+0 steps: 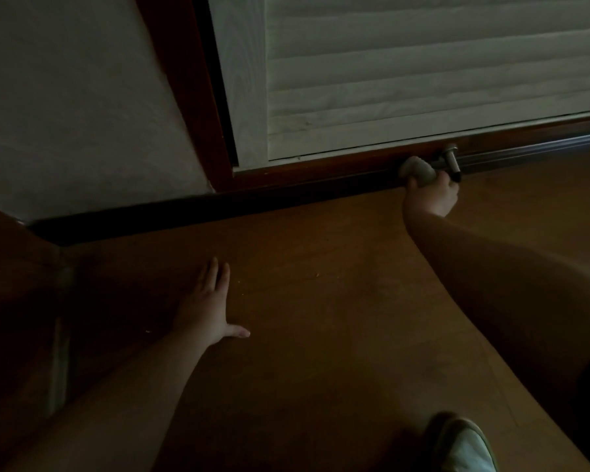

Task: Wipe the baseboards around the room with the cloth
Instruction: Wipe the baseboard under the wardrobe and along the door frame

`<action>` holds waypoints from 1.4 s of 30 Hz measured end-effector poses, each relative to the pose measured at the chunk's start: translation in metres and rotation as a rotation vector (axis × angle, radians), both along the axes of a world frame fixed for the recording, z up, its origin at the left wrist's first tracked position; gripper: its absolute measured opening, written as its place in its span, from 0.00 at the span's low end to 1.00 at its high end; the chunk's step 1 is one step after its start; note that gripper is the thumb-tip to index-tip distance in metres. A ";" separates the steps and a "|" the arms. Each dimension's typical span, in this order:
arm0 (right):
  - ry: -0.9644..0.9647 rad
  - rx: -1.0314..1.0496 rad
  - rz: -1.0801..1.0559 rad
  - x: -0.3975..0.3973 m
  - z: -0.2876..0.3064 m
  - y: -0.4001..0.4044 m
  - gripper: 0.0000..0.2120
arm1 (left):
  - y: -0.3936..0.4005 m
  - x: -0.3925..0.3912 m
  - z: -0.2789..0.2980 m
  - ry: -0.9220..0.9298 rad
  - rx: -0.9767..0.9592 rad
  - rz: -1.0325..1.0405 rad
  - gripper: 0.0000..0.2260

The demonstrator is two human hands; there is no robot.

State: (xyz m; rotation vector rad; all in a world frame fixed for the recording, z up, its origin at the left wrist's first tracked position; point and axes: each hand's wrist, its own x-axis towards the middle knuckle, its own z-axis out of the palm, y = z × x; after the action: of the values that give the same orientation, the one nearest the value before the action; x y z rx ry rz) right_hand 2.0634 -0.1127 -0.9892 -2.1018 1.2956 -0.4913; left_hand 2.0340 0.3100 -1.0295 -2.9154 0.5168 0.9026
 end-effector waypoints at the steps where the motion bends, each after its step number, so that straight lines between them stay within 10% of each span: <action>1: 0.016 0.005 0.006 0.003 0.000 0.006 0.24 | -0.001 0.000 0.000 0.001 0.004 -0.001 0.64; 26: -0.078 0.302 0.557 0.030 0.009 0.336 0.29 | -0.002 -0.009 -0.002 0.107 -0.030 0.092 0.53; 32: -0.023 0.201 0.791 0.031 0.008 0.291 0.28 | -0.001 -0.006 0.004 0.036 0.008 0.004 0.59; 42: 0.084 -0.033 0.506 0.007 0.017 0.115 0.25 | -0.002 -0.006 0.005 0.038 0.022 0.007 0.61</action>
State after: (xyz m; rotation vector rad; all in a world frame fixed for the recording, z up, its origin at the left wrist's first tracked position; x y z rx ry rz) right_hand 2.0706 0.0023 -0.9720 -2.3871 0.7514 -0.2050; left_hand 2.0279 0.3085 -1.0249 -2.8873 0.4956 0.9606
